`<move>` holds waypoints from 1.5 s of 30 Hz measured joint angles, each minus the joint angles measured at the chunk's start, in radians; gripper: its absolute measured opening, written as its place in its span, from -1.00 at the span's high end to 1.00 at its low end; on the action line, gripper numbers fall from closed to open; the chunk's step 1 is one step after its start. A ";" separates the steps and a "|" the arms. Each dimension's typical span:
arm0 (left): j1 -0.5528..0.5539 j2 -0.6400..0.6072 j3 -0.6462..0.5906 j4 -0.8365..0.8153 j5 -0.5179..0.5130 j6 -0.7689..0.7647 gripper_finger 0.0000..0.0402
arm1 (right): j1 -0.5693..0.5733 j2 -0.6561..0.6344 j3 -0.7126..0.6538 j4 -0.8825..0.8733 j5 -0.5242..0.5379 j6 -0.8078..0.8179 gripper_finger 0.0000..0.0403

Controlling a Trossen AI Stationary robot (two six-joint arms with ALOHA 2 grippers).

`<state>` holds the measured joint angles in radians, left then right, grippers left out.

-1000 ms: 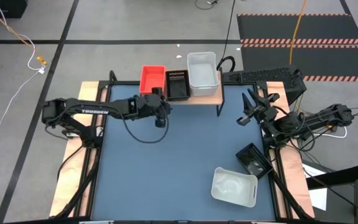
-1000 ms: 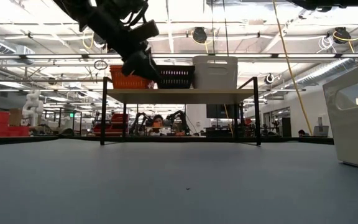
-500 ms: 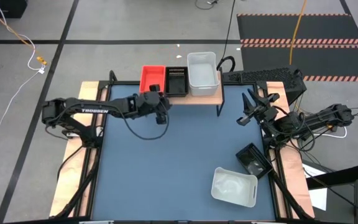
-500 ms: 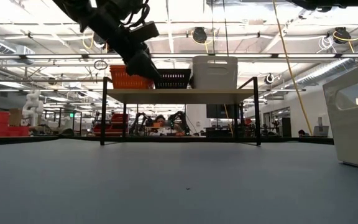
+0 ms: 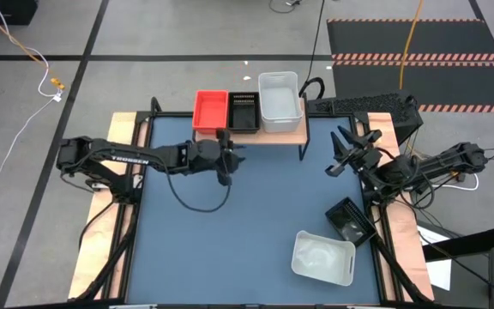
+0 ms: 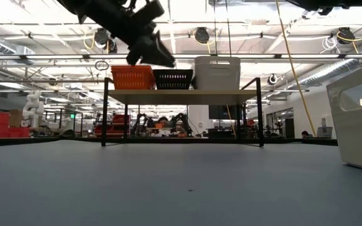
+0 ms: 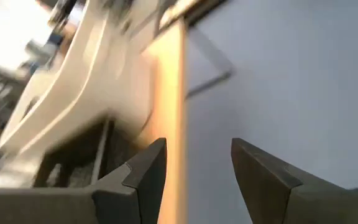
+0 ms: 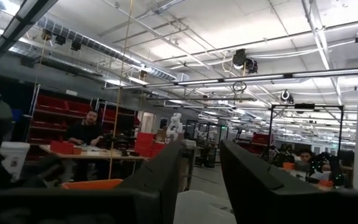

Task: Stack baskets on shelf by color
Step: Stack the black bin on top of the other black bins on the shelf

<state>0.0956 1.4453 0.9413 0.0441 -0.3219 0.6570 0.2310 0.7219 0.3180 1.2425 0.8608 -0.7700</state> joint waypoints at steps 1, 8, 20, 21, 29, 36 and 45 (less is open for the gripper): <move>0.000 0.003 0.000 0.021 0.058 -0.002 0.09 | 0.000 0.000 0.000 -0.007 0.000 0.007 0.46; 0.002 0.122 0.003 0.338 0.360 -0.031 0.10 | 0.000 0.005 0.000 -0.040 -0.009 0.027 0.46; -0.028 0.613 0.435 0.329 0.602 0.094 0.10 | 0.000 0.020 0.060 -0.239 -0.077 0.059 0.46; -0.033 0.652 0.495 0.303 0.612 0.116 0.10 | 0.000 0.020 0.062 -0.240 -0.074 0.059 0.46; -0.085 0.912 0.893 0.161 0.739 0.048 0.10 | 0.000 0.019 0.063 -0.237 0.003 0.041 0.46; -0.135 1.121 1.154 0.129 0.805 0.067 0.10 | 0.000 0.019 0.063 -0.238 0.005 0.025 0.46; -0.135 1.270 1.302 0.147 0.784 0.143 0.10 | 0.000 0.019 0.063 -0.238 0.006 0.025 0.46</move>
<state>-0.0397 2.7150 2.2433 0.1907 0.4617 0.7999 0.2310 0.7410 0.3805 1.0042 0.8673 -0.7452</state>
